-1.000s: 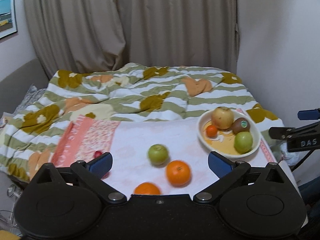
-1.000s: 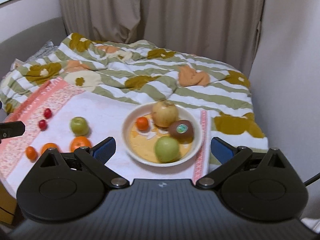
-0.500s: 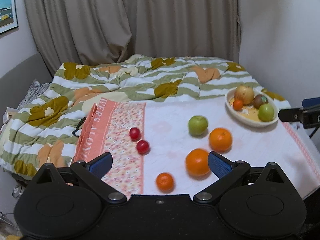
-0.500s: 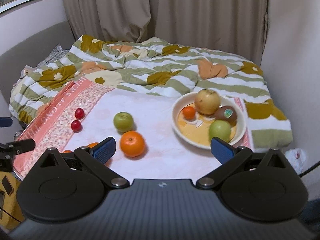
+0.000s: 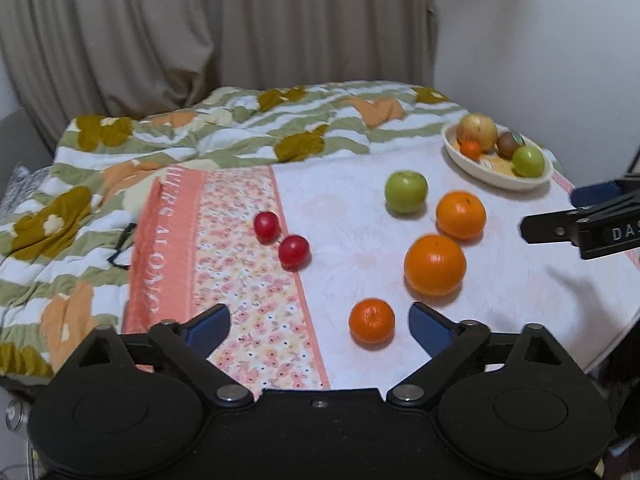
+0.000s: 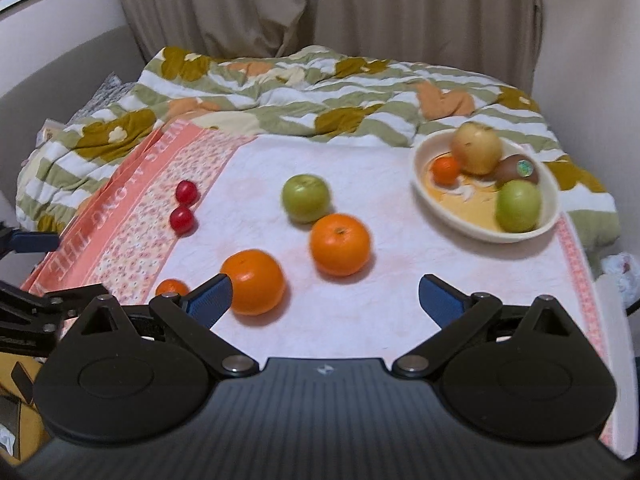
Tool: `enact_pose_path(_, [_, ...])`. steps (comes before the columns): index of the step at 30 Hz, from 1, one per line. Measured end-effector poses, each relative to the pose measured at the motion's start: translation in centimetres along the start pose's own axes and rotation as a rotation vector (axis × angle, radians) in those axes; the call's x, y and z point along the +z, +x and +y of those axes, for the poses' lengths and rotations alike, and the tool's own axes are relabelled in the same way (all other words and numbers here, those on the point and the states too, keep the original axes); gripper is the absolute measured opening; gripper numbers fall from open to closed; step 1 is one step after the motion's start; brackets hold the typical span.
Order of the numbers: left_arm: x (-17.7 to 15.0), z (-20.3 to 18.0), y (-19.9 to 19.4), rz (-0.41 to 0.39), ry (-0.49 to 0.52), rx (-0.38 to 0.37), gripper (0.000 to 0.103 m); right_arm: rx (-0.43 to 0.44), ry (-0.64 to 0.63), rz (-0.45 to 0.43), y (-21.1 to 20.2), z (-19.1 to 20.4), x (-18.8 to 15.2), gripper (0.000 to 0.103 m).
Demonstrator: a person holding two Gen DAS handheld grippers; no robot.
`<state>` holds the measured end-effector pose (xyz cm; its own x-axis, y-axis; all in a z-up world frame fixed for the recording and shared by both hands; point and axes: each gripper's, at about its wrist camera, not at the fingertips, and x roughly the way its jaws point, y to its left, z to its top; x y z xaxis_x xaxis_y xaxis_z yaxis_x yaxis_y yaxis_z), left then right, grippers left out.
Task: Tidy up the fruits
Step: 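Move the left tool to a small mandarin while the right tool approaches a large orange, then grasp the small mandarin with the left tool while the right tool grasps the large orange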
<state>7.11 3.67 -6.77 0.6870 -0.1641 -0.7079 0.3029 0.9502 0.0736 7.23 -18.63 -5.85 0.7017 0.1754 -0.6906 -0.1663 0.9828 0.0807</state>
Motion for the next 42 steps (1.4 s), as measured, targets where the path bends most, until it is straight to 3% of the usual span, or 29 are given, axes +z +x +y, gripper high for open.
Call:
enact_pose_path(3, [-0.7, 0.0, 1.4, 0.003, 0.028, -0.031, 0.095, 0.023, -0.042, -0.006, 1.2, 1.3, -0.8, 0.103])
enact_pose_path(9, [-1.3, -0.3, 3.9, 0.025, 0.059, -0.060, 0.085, 0.081, -0.087, 0.018, 3.9, 2.5, -1.6, 0.103])
enact_pose_path(13, [-1.6, -0.7, 5.5, 0.043, 0.077, -0.071, 0.067, 0.109, -0.097, 0.027, 5.4, 2.5, -1.5, 0.103])
enact_pose_path(20, [-1.7, -2.3, 6.6, 0.035, 0.083, -0.114, 0.066, 0.156, -0.118, 0.045, 7.2, 2.5, -1.4, 0.103])
enact_pose_path(28, [-1.3, -3.6, 7.1, 0.041, 0.092, -0.138, 0.050, 0.185, -0.102, 0.067, 7.7, 1.8, -1.3, 0.095])
enact_pose_path(42, [-1.1, -4.6, 7.2, 0.043, 0.120, -0.116, 0.048, 0.218, -0.115, 0.075, 7.9, 1.5, -0.9, 0.093])
